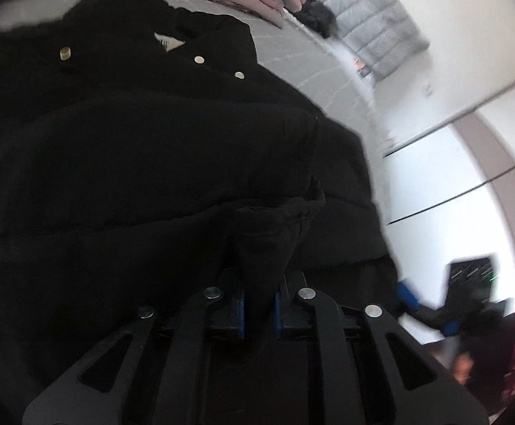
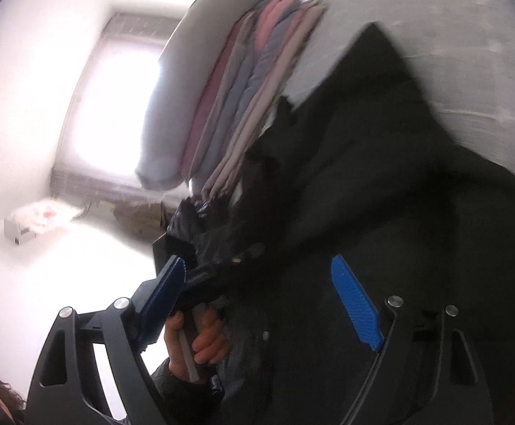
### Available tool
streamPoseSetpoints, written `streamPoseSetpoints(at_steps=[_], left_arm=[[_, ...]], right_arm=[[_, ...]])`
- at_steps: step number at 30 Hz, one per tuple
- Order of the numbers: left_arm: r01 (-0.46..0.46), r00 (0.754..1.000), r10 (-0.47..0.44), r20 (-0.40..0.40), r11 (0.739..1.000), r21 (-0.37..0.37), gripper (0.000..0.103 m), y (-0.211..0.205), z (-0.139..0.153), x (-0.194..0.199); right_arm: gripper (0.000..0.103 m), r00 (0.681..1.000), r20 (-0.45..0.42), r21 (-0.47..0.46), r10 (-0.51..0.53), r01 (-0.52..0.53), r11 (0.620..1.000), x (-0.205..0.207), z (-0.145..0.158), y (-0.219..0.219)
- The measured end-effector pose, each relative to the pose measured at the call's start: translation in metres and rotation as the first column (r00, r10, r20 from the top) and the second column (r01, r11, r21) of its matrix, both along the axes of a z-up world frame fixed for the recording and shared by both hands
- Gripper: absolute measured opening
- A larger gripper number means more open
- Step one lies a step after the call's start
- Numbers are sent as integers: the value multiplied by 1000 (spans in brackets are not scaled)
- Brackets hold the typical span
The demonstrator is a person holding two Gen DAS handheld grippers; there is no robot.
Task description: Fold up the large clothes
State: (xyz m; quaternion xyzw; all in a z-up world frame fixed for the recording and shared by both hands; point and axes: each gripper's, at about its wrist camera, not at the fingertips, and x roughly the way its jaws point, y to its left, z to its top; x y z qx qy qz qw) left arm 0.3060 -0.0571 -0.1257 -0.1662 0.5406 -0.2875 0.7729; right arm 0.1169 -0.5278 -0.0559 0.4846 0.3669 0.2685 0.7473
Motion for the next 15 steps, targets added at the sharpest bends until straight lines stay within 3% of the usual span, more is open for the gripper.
streamPoseSetpoints(at_steps=[5,9,12,15], left_arm=[[3,990,-29,135,982,189,17,-18,26,-7],[39,986,-72,150,976,213,41,-38,34,-3],[82,983,-115,141,971,224,45,-53,28,2],[124,968,-160,193,975,187,46,-49,43,-14]], right_arm=[[84,996,25,83,81,-83,993,34,19,35],[84,997,45,107,69,-74,992,48,25,41],[84,996,46,156,70,-76,985,62,28,38],[85,994,35,199,104,-109,974,83,25,48]])
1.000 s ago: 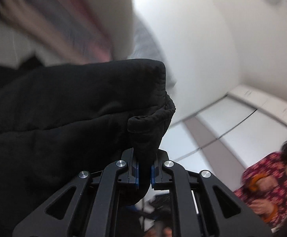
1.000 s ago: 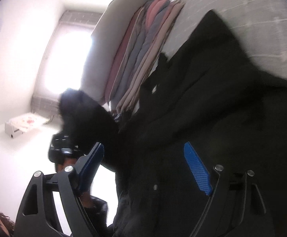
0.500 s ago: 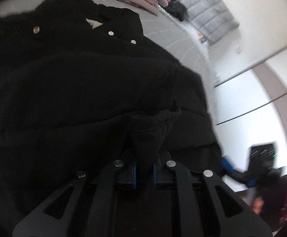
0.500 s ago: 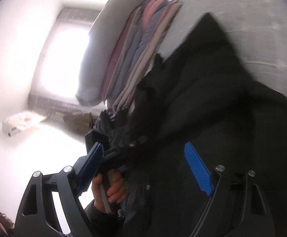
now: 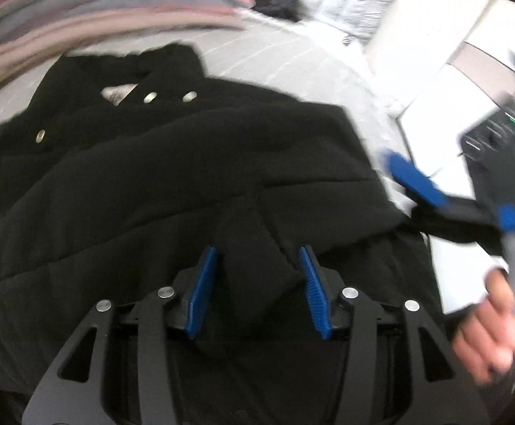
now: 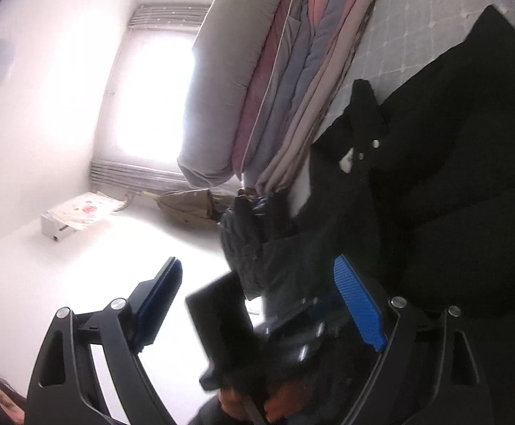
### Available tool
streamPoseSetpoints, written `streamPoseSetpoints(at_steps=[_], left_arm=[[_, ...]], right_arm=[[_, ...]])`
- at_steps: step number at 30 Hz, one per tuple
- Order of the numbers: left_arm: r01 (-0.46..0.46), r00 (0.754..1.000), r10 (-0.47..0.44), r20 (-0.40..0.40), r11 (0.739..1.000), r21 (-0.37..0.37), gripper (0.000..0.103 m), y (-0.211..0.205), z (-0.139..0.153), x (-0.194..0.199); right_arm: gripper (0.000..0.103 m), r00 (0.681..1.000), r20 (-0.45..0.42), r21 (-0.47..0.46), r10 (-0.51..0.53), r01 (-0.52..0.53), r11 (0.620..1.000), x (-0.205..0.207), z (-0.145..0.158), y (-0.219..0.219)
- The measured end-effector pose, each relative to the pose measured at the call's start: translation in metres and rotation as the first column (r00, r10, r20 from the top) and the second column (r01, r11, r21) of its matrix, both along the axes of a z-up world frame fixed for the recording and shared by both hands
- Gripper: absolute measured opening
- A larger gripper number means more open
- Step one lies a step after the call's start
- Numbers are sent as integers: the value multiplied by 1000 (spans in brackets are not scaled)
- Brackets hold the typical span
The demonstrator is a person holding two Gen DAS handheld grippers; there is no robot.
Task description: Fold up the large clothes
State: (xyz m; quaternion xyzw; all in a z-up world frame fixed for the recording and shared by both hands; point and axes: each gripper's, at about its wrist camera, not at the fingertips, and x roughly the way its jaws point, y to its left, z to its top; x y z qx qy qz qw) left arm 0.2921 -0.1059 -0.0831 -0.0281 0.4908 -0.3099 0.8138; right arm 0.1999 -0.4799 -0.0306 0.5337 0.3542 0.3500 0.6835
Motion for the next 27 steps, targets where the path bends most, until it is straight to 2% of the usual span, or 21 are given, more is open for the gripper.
streamPoseSetpoints(at_steps=[3,5,7,9,10,11,13,15,16,17,18,19,21,23,24,26,27], left_arm=[[21,998,-16,63,997,-70,47,8,18,-7],[-1,995,16,96,988,-157,49,37,32,-11],[-82,988,105,110,977,-199,55,68,38,-2],[-201,973,220,70,956,-216,56,103,31,20],[-262,961,275,29,938,-226,56,123,24,31],[-347,936,353,-14,911,-221,56,148,12,45],[-451,892,449,-55,872,-189,56,178,-6,64],[-532,847,524,-92,831,-163,55,208,-25,75],[-563,827,550,-119,810,-164,53,225,-36,79],[-575,818,558,-140,800,-170,40,237,-41,76],[-595,803,572,-167,784,-175,36,248,-46,77],[-604,796,580,-172,775,-186,36,253,-45,76],[-607,795,592,-132,771,-193,37,252,-34,73],[-591,805,589,-72,786,-181,44,243,-25,72],[-585,810,585,-46,798,-142,46,237,-26,73],[-583,812,579,-68,805,-111,46,235,-39,81],[-581,814,576,-80,806,-108,45,236,-48,83]], right_arm=[[85,999,-19,32,43,-42,999,19,-6,12],[86,996,-37,52,77,-75,996,34,-13,26],[86,993,-53,59,109,-105,993,50,-20,42],[86,989,-82,40,125,-122,992,64,-33,54],[86,987,-102,27,127,-125,992,72,-41,59],[86,985,-121,9,123,-123,992,77,-48,61],[86,981,-179,-62,81,-94,994,88,-69,59],[86,974,-213,-59,71,-85,995,93,-86,57],[86,975,-211,-44,68,-78,996,92,-88,55],[86,978,-199,-38,66,-75,996,91,-84,54],[86,981,-185,-32,62,-69,997,89,-80,53],[86,985,-165,-22,59,-64,998,88,-75,53],[86,992,-106,11,62,-62,998,89,-64,56],[86,994,-86,0,62,-62,998,95,-59,60],[86,992,-111,-43,61,-66,997,101,-63,65],[86,981,-185,-142,65,-92,986,111,-81,70],[84,979,-197,-129,59,-85,988,112,-87,69]])
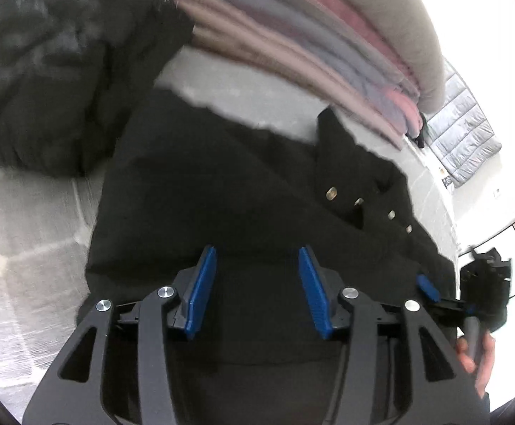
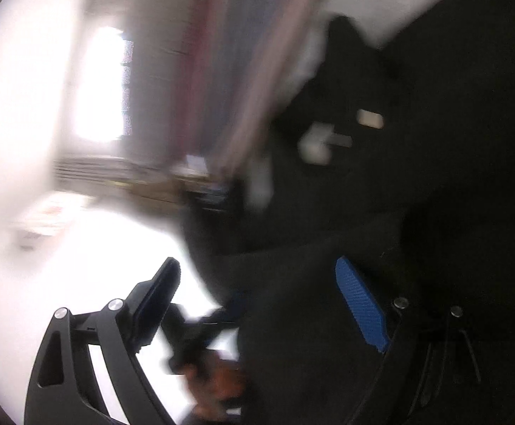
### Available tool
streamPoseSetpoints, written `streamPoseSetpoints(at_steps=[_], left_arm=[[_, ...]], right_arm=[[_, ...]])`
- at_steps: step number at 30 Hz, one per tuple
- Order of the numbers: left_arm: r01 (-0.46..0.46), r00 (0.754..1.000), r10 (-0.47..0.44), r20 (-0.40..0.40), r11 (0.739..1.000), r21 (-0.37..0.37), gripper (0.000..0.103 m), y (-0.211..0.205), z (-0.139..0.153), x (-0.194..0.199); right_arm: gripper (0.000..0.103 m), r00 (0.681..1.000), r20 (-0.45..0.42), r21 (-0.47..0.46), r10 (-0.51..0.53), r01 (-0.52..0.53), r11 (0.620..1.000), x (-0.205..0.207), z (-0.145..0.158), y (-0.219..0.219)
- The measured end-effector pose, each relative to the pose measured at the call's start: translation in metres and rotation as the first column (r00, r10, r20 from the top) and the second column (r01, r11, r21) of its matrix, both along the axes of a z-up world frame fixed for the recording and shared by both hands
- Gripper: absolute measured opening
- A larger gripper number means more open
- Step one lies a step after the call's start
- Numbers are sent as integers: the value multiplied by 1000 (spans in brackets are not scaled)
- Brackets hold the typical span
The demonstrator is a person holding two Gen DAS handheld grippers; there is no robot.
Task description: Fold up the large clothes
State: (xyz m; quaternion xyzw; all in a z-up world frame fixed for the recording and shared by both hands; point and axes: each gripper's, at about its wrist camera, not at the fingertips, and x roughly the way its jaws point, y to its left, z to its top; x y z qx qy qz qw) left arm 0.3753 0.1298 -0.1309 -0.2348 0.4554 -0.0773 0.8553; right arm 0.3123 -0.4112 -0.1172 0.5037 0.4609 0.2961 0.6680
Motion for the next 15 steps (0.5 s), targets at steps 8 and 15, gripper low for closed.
streamPoseSetpoints(at_steps=[8,15], left_arm=[[-37,998,40,42,997,-61,45,15,28,-27],[-1,997,2,-72,1000,20,46,12,3,-31]], right_arm=[[86,993,89,67,82,-89,994,-57,31,-3],[85,995,-25,25,92,-92,995,-64,5,-6]])
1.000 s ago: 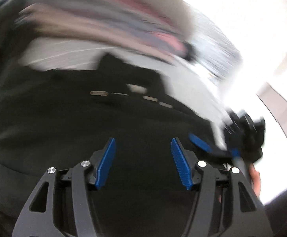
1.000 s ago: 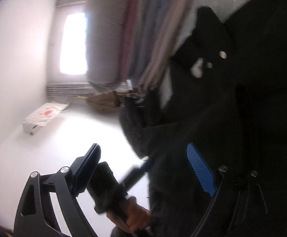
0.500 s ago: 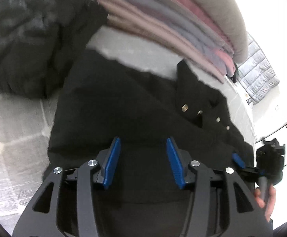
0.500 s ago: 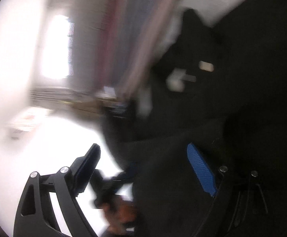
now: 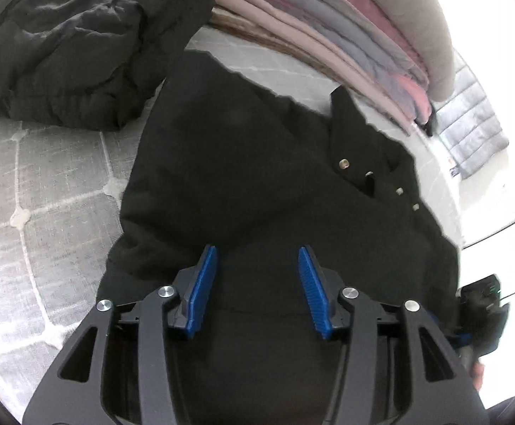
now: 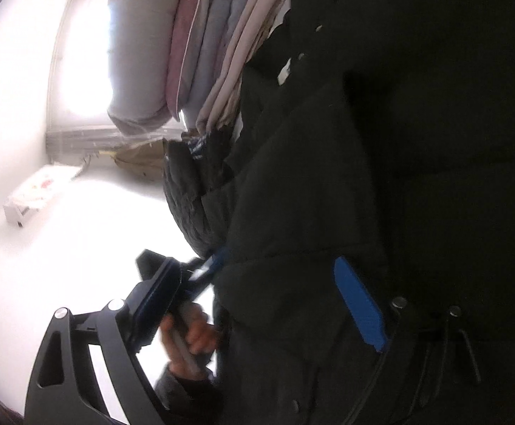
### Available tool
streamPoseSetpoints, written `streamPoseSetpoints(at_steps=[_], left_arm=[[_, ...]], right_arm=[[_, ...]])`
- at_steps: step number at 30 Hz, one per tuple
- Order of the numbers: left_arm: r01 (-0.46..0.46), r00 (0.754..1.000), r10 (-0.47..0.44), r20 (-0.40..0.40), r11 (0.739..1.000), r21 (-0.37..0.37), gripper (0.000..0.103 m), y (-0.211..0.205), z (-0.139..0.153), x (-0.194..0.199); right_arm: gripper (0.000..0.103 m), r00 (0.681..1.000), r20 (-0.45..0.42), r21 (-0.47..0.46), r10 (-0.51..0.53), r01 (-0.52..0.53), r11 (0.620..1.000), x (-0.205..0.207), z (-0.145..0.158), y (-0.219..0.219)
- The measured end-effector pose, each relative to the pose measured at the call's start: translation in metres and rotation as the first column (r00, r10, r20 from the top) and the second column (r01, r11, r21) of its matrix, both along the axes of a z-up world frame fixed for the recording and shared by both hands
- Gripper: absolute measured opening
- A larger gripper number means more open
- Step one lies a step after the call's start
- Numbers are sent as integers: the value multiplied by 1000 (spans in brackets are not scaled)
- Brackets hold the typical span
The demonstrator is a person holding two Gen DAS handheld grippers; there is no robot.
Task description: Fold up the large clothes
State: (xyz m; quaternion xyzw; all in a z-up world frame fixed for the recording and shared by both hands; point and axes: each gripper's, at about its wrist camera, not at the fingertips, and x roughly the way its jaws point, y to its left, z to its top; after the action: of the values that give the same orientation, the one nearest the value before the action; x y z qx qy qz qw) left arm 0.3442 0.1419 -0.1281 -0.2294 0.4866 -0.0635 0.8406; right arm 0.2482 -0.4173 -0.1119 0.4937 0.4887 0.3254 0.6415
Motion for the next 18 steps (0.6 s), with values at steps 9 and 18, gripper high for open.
streamPoseSetpoints(at_steps=[9,18], left_arm=[[135,982,-138,130,990,32,61,17,76,-75],[220,975,-219,38,975,-24,95,93,96,-220]], right_arm=[[91,974,226,-169,33,6,986,-98,96,-71],[91,986,160,-356,-40,95,930,-262,93,-201]])
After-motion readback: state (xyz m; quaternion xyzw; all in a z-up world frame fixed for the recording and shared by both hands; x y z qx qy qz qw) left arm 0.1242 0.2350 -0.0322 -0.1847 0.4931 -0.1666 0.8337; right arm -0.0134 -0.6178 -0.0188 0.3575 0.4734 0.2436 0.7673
